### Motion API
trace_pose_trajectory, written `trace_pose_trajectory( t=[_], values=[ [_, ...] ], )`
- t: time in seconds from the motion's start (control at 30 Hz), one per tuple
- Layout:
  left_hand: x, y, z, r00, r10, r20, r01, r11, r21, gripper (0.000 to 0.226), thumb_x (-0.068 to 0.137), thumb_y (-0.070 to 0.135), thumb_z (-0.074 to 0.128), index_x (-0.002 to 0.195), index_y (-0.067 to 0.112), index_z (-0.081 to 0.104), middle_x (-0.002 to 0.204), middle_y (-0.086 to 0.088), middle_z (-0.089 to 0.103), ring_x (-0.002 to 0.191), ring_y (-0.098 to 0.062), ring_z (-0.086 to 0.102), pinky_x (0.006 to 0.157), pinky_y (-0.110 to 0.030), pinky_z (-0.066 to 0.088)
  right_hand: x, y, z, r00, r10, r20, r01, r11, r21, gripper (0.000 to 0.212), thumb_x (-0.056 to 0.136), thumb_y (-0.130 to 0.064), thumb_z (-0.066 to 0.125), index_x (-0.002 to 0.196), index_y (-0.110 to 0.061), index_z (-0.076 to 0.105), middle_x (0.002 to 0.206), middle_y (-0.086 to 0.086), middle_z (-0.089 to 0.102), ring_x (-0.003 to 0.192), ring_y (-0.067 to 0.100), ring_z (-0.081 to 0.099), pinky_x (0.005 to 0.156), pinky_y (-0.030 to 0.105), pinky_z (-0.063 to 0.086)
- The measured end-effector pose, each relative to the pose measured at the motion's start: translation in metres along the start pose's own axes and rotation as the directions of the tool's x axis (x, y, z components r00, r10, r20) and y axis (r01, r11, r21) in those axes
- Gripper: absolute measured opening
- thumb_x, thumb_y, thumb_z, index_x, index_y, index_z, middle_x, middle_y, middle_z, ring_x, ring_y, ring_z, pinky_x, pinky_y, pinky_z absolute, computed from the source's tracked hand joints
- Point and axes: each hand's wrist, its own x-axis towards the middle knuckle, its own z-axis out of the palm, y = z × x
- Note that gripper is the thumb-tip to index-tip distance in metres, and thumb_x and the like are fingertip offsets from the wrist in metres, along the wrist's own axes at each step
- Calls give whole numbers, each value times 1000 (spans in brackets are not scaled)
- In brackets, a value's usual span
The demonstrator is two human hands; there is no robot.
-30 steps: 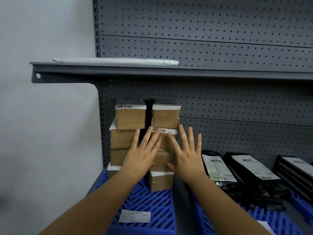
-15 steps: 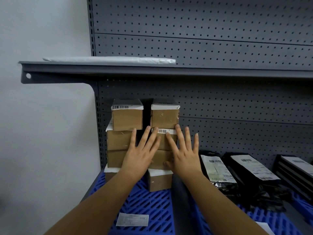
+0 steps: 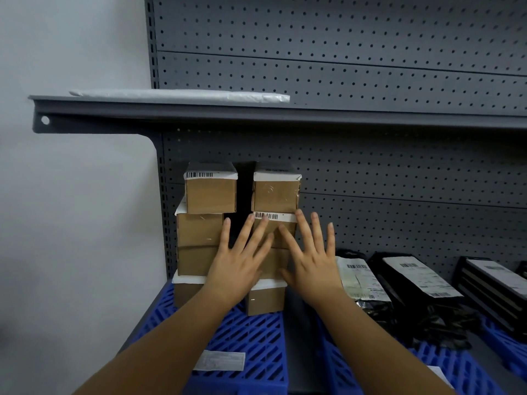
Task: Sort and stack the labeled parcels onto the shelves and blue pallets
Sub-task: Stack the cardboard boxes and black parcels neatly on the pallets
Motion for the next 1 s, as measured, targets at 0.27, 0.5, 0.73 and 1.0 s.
trace_pose_trajectory(
  t=[0.27, 0.5, 0.73, 1.0],
  values=[
    [-18, 11, 21, 996, 30, 88, -32, 999, 20, 108, 74, 70, 62, 154, 19, 9, 158, -16, -21, 145, -38, -18, 110, -68, -11, -26, -10, 20, 998, -46, 48, 48, 998, -32, 107, 64, -56, 77, 152, -26, 24, 161, 14, 5, 147, 38, 4, 112, 65, 10],
    [-12, 6, 34, 997, 70, 33, -71, 996, 44, 114, 66, 61, 76, 151, 23, 10, 160, -14, -15, 147, -38, -9, 111, -69, -8, -23, -17, 34, 999, -42, 20, 43, 998, -38, 103, 61, -54, 80, 149, -26, 34, 161, 14, 9, 147, 38, 7, 113, 65, 6],
    [-9, 7, 44, 997, 75, 5, -75, 996, 45, 118, 66, 57, 78, 150, 25, 3, 160, -13, -14, 147, -37, -8, 111, -69, -5, -22, -15, 41, 999, -46, 11, 47, 998, -53, 102, 65, -60, 76, 150, -28, 30, 161, 13, 8, 147, 38, 8, 112, 66, 9],
    [-11, 10, 38, 998, 54, 39, -55, 998, 25, 108, 68, 53, 79, 152, 27, 17, 161, -13, -11, 147, -38, -6, 111, -69, -6, -24, -12, 40, 998, -58, 36, 61, 994, -88, 109, 61, -54, 82, 151, -28, 28, 161, 13, 9, 146, 40, 9, 112, 66, 7]
  ],
)
